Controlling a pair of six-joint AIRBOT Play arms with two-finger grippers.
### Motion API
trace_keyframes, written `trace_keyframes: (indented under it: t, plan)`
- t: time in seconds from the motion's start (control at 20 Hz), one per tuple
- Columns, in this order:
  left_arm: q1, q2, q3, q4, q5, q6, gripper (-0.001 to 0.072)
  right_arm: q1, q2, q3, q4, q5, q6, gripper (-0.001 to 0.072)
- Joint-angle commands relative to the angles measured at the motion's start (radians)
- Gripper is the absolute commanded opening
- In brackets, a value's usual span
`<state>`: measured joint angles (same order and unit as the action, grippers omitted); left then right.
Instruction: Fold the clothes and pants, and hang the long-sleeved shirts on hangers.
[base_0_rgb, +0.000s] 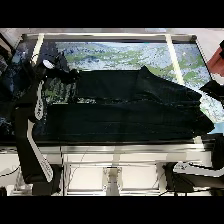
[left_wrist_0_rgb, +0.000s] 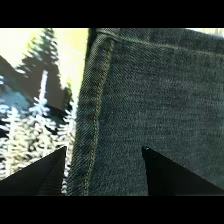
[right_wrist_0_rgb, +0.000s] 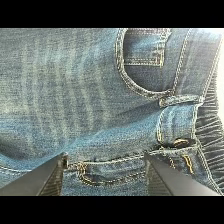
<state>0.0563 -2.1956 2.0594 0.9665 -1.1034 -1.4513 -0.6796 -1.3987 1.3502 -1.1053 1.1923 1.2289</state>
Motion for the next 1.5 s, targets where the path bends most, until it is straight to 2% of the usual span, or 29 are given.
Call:
trace_keyframes:
  t: [0.0,0.1,0.15,0.2,0.25,0.3,0.5,0.65,0.9,0.95,1.05,1.35,1.4,1.45]
  plan:
    - [-0.014,-0.014,0.000,0.002,-0.027,0.000,0.0458,0.001,0.000,0.000,0.000,0.000,0.000,0.0535]
    - [-0.021,-0.017,0.000,-0.001,-0.026,0.005,0.0276,0.001,0.000,0.000,0.000,0.000,0.000,0.0535]
    - [-0.021,-0.016,0.000,-0.002,-0.027,0.020,0.0134,0.001,0.000,0.000,-0.001,0.000,0.000,0.0534]
    - [-0.021,-0.014,0.001,-0.002,-0.027,0.019,0.0018,0.001,0.000,0.000,-0.003,0.000,0.000,0.0496]
    - [-0.019,-0.010,0.001,-0.001,-0.031,0.019,0.0022,0.001,0.000,0.000,-0.008,0.000,0.000,0.0349]
    - [-0.013,-0.002,0.002,-0.001,-0.032,0.019,0.0022,0.001,0.000,0.000,-0.021,-0.002,0.000,0.0270]
    - [0.070,0.076,0.002,0.009,-0.031,-0.003,0.0020,0.001,-0.001,0.000,-0.048,0.000,0.000,0.0278]
    - [0.168,0.169,0.002,0.094,-0.036,-0.062,0.0020,0.001,-0.001,-0.001,-0.048,0.006,0.001,0.0278]
    - [0.295,0.278,0.002,0.175,-0.054,-0.083,0.0020,0.001,-0.001,-0.005,-0.031,0.030,0.019,0.0279]
    - [0.312,0.288,0.002,0.175,-0.055,-0.083,0.0020,0.001,-0.001,-0.014,-0.015,0.031,0.019,0.0287]
    - [0.334,0.293,0.002,0.175,-0.056,-0.083,0.0021,0.009,-0.001,-0.045,-0.001,0.032,0.019,0.0408]
    - [0.344,0.286,-0.005,0.179,-0.053,-0.048,0.0031,0.098,-0.005,-0.109,-0.002,-0.032,0.019,0.0408]
    - [0.344,0.286,-0.005,0.179,-0.053,-0.048,0.0068,0.111,-0.008,-0.109,-0.002,-0.045,0.019,0.0408]
    - [0.344,0.286,-0.005,0.179,-0.054,-0.048,0.0216,0.121,-0.008,-0.109,-0.002,-0.056,0.021,0.0408]
